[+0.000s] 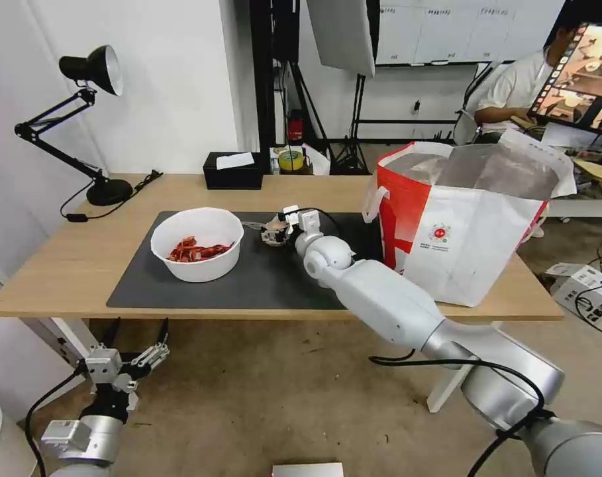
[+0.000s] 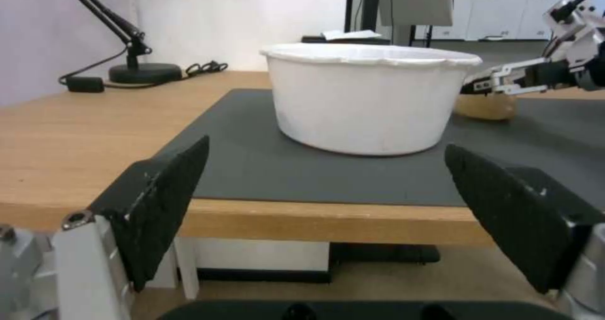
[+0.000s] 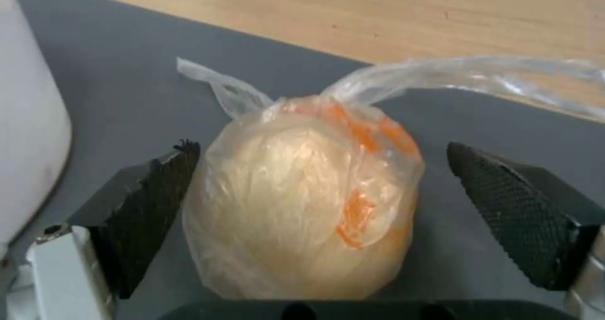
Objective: Pick up the trash from the table and place it into the takeout bag.
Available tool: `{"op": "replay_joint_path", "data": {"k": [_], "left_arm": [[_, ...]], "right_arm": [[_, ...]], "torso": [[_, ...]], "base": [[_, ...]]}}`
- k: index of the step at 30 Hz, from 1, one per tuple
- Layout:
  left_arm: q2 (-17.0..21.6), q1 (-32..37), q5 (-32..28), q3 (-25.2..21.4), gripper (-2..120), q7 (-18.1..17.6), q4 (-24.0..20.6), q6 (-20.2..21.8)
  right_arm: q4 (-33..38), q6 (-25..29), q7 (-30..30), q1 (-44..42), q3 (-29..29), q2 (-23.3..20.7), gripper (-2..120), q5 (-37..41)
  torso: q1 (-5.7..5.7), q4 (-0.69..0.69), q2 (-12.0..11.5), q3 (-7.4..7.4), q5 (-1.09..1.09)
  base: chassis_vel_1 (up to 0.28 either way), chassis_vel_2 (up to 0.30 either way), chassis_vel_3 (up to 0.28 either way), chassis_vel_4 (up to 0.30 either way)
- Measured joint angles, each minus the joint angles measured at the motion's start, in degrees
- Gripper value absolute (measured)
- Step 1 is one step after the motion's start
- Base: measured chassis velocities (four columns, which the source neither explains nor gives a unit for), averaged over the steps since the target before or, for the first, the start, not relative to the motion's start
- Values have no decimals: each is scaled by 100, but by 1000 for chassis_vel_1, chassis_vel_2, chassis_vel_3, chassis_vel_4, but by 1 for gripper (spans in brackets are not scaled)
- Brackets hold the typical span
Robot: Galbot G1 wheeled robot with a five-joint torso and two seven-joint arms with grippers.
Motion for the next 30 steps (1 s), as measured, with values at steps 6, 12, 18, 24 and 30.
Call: {"op": "replay_joint_path", "data": {"k": [6,12,18,24,30], "left_arm": [[6,12,-14,-15,100,4,5,-43],[13,21,-31,-39,100,10,15,-72],[12,22,-34,-37,100,16,22,-83],[8,21,-43,-30,100,19,22,-91],[12,20,-52,-40,100,21,24,-104]], "right_arm": [[-218,-56,-2,61,0,158,100,-19],[-323,-171,-17,100,-18,244,100,-94],[-452,-297,-12,112,-25,356,100,-196],[-534,-327,-12,116,-11,418,98,-193],[-468,-335,31,99,2,375,80,-102]], "torso": [[0,0,0,0,0],[0,0,0,0,0],[0,1,0,0,0],[0,0,0,0,0],[0,0,0,0,1]], "base": [[0,0,0,0],[0,0,0,0],[0,0,0,0],[0,0,0,0],[0,0,0,0]]}}
